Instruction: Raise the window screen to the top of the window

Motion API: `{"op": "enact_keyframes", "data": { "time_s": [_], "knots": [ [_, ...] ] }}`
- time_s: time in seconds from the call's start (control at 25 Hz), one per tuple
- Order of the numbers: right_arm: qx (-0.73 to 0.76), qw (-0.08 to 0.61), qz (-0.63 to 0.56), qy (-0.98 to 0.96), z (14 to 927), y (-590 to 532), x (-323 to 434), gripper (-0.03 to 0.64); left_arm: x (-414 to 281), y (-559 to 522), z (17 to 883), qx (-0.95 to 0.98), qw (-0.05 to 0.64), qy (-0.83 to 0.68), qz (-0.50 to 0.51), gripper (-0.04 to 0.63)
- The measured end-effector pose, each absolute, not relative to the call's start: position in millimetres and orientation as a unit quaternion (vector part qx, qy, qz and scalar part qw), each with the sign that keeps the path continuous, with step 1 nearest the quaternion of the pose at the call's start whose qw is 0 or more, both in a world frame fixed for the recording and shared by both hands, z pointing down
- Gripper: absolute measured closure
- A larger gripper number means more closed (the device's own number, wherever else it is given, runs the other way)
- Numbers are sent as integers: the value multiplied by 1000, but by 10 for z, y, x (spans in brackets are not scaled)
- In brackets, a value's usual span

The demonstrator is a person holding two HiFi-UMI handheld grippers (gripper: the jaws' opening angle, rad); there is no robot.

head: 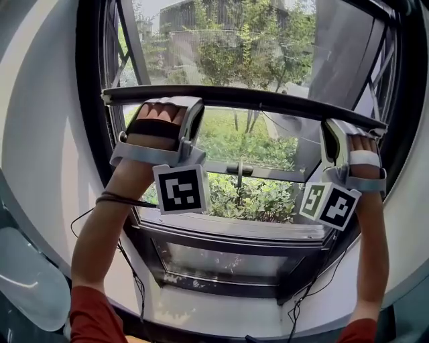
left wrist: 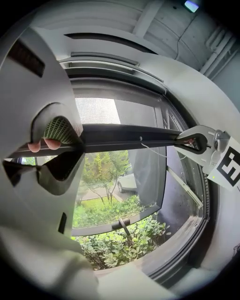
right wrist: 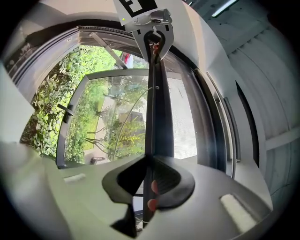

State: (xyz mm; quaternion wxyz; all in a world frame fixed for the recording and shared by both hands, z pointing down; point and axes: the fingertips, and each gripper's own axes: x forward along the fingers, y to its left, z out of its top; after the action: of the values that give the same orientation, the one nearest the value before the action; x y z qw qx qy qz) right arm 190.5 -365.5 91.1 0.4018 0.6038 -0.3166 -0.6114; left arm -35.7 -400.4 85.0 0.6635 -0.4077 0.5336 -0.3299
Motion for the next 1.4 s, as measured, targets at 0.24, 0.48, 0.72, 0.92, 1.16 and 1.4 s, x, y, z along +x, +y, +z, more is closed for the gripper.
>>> {"op": "enact_keyframes", "data": {
  "time_s": [0.24, 0.48, 0.72, 0.92, 1.16, 1.4],
  "knots": [
    [613, 399, -614, -295, 362, -3634, 1908, 561, -361, -3981, 297, -386, 670, 544, -324, 540],
    [615, 409, -620, -267, -2, -3642, 1903, 561, -359, -4014, -23, -390, 668, 547, -320, 540],
    [612, 416, -622, -254, -168, -3662, 1877, 563, -354, -4038, -153, -403, 662, 543, -323, 540],
    [625, 400, -627, -238, -407, -3633, 1913, 568, -342, -4047, -361, -392, 663, 554, -317, 538],
    [637, 384, -630, -222, -820, -3648, 1850, 580, -368, -4022, -801, -383, 670, 568, -285, 538],
    [641, 384, -628, -217, -1046, -3640, 1899, 581, -329, -4026, -1002, -384, 668, 570, -286, 538]
  ]
}}
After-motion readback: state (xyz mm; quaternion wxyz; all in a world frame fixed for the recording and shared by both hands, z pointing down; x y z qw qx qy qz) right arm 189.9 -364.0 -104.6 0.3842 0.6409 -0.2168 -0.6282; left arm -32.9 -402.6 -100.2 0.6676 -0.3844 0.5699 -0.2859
